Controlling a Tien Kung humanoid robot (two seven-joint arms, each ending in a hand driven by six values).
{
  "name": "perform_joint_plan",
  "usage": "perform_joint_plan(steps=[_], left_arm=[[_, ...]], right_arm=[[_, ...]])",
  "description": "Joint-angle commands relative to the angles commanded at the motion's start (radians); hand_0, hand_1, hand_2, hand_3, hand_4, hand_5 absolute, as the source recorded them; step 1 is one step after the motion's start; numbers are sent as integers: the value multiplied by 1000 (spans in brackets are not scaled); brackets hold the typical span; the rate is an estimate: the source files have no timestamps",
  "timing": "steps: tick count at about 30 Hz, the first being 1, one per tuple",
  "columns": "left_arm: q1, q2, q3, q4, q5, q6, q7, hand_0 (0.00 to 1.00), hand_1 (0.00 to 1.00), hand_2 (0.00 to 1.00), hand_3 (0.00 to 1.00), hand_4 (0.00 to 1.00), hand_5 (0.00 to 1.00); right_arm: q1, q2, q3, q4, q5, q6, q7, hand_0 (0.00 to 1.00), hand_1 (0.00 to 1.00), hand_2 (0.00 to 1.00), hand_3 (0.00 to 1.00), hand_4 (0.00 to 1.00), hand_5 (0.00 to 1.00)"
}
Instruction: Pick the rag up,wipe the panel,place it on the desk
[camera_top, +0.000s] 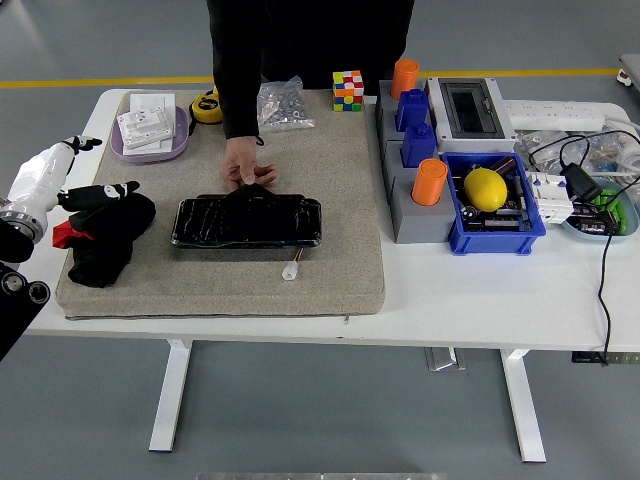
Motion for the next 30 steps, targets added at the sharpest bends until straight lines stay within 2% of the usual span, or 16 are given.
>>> perform_joint_plan(steps=[3,7,14,15,26,27,30], left_arm=[[-6,-5,9,16,-2,0,1,743,889,893,863,941,558],[-23,-19,30,66,-11,2,-2,743,889,893,863,941,558],[-44,-42,67,136,-33,26,-23,737,883,890,861,940,543],[-45,-44,71,141,-33,25,-22,706,864,875,852,935,497],[-50,-64,97,169,-25,33,-18,677,852,869,850,920,466],[-51,-64,100,171,-26,33,-18,617,822,856,843,868,357],[-52,-69,111,181,-21,35,-14,617,822,856,843,868,357]], right_arm=[[-1,0,1,1,0,0,0,694,448,638,618,998,703],[-1,0,2,0,0,0,1,694,448,638,618,998,703],[1,-1,7,3,-3,-2,3,693,448,638,617,998,702],[2,-1,8,3,-3,-2,3,694,447,637,617,998,701],[1,0,22,10,-12,-5,4,694,446,637,617,998,703],[1,0,23,10,-12,-6,4,694,447,637,617,998,701],[1,-1,26,13,-14,-8,5,694,447,637,617,998,701]])
